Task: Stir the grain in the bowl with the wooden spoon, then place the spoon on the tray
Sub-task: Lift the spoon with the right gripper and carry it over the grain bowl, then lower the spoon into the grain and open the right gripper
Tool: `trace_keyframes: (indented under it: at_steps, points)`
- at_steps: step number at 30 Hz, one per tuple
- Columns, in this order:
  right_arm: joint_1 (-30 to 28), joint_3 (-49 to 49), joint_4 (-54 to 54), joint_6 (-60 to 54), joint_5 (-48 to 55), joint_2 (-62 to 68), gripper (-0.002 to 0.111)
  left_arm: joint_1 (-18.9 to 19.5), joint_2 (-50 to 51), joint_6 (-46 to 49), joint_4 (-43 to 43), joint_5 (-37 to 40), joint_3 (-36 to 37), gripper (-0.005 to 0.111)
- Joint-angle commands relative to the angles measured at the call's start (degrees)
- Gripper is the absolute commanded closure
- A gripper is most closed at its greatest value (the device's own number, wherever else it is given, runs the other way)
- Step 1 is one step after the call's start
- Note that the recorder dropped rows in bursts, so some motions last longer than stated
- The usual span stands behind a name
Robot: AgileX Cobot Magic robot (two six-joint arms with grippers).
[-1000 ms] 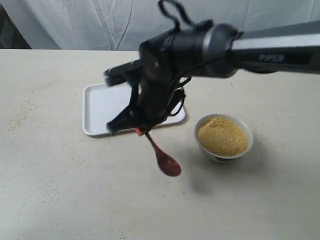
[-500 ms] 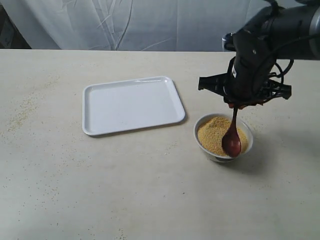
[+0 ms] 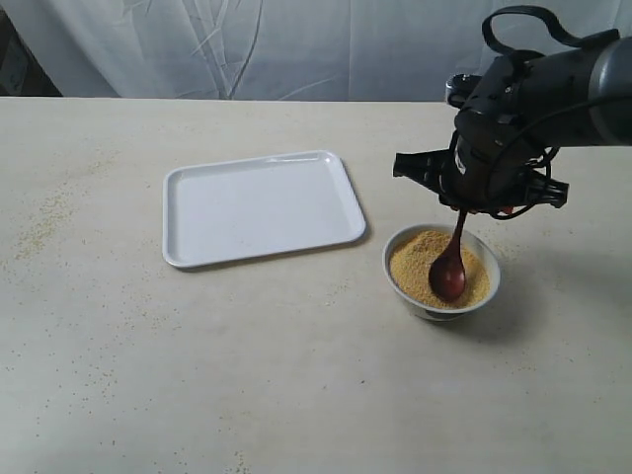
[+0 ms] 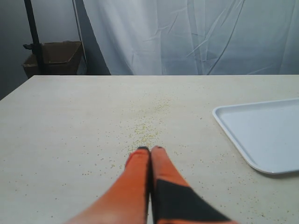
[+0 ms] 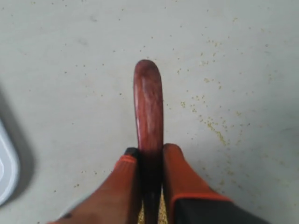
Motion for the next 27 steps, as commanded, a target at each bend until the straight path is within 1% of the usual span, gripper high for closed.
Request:
trace_keyframes:
  at_steps: [1, 23, 25, 27]
  points:
    - [-0.3, 0.1, -0.6, 1.8, -0.4, 0.6, 0.108, 0.2, -0.2, 0.0, 0.1, -0.8, 0.2, 0.107]
    - [-0.3, 0.1, 1.0, 1.8, -1.3, 2.1, 0.107, 0.2, -0.2, 0.0, 0.1, -0.8, 0.2, 0.107]
    - [-0.3, 0.1, 1.0, 1.4, -1.3, 2.1, 0.097, 0.2, -0.2, 0.0, 0.1, -0.8, 0.2, 0.107]
    - [-0.3, 0.1, 1.0, 1.1, -1.4, 2.1, 0.083, 0.2, -0.2, 0.0, 0.1, -0.8, 0.2, 0.107]
